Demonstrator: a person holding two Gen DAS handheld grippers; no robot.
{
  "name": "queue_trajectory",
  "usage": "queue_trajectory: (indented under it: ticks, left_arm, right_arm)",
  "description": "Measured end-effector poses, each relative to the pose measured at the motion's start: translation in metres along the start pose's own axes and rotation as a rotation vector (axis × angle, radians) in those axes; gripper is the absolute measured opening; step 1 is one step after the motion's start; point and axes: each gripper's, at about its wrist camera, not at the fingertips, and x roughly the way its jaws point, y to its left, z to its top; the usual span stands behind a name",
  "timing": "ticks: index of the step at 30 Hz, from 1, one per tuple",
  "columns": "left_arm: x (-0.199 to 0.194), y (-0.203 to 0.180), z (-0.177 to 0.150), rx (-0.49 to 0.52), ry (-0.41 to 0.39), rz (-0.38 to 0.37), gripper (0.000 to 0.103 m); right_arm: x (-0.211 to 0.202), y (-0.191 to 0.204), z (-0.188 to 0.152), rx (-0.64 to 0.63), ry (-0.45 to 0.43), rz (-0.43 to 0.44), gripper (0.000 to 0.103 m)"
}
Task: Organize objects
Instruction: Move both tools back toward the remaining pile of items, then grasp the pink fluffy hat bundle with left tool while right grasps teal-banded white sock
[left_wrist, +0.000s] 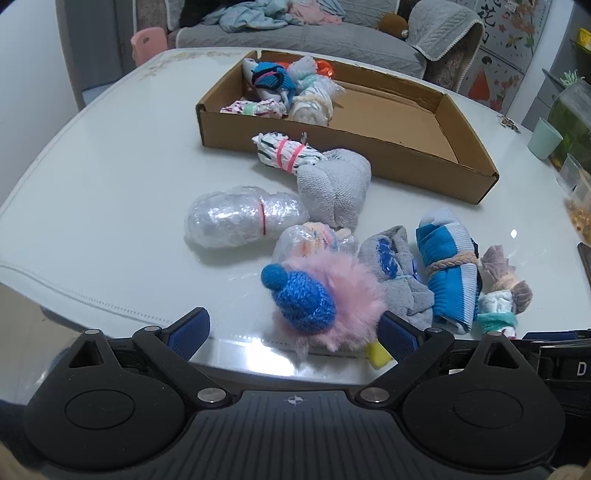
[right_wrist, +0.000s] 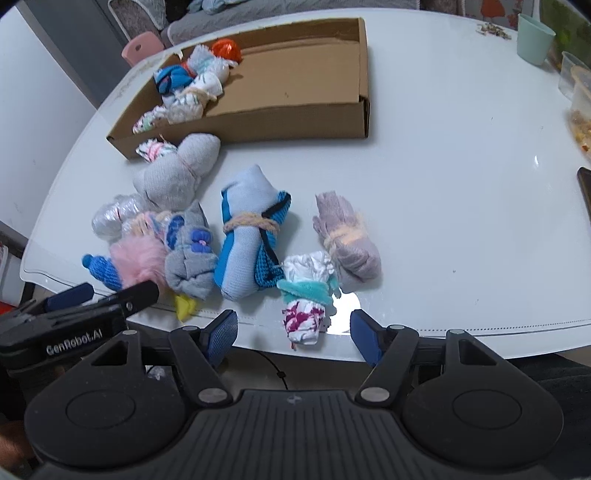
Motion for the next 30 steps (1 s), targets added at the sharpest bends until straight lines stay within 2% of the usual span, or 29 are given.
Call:
queue_trajectory:
  ticks: [6, 9, 10, 11, 12, 13, 14, 15, 24, 30]
  left_arm:
    - [0.014, -0.002, -0.003, 0.011, -0.001, 0.008, 0.098]
    - [0.014, -0.003, -0.003, 0.025, -0.016, 0.004, 0.097]
    - [0.014, -0.003, -0.002, 0.025, -0.021, 0.0, 0.095]
    - [0.013, -0.003, -0.002, 0.031, -0.026, -0.004, 0.093]
    - [0.013, -0.004, -0.001, 0.046, -0.031, -0.007, 0.084]
    - [0.011, -0.004, -0.001, 0.057, -0.036, -0.005, 0.072]
    - [0.009, -0.004, 0.0, 0.059, -0.041, -0.005, 0.064]
    - [0.008, -0.004, 0.001, 0.06, -0.04, -0.008, 0.05]
    - [-0.006, 0.0, 0.008, 0.076, -0.062, -0.012, 0.047]
    - [-0.02, 0.003, 0.01, 0.075, -0.085, -0.026, 0.047]
  right_arm:
    - [0.013, 0.0, 0.0, 0.009, 0.028, -0.018, 0.058]
    - [0.014, 0.003, 0.001, -0.007, 0.011, -0.031, 0.056]
    - [0.014, 0.004, 0.001, -0.01, 0.005, -0.04, 0.053]
    - [0.013, 0.004, 0.002, -0.015, 0.001, -0.053, 0.041]
    - [0.013, 0.004, 0.001, -0.022, -0.001, -0.066, 0.029]
    - [0.012, 0.004, 0.001, -0.025, -0.001, -0.073, 0.024]
    - [0.012, 0.003, 0.001, -0.024, -0.001, -0.07, 0.024]
    - [0.011, 0.003, 0.0, -0.025, 0.001, -0.068, 0.023]
    - [-0.002, 0.003, 0.0, -0.034, -0.025, -0.038, 0.022]
    - [-0.021, 0.0, 0.004, -0.016, -0.094, 0.006, 0.022]
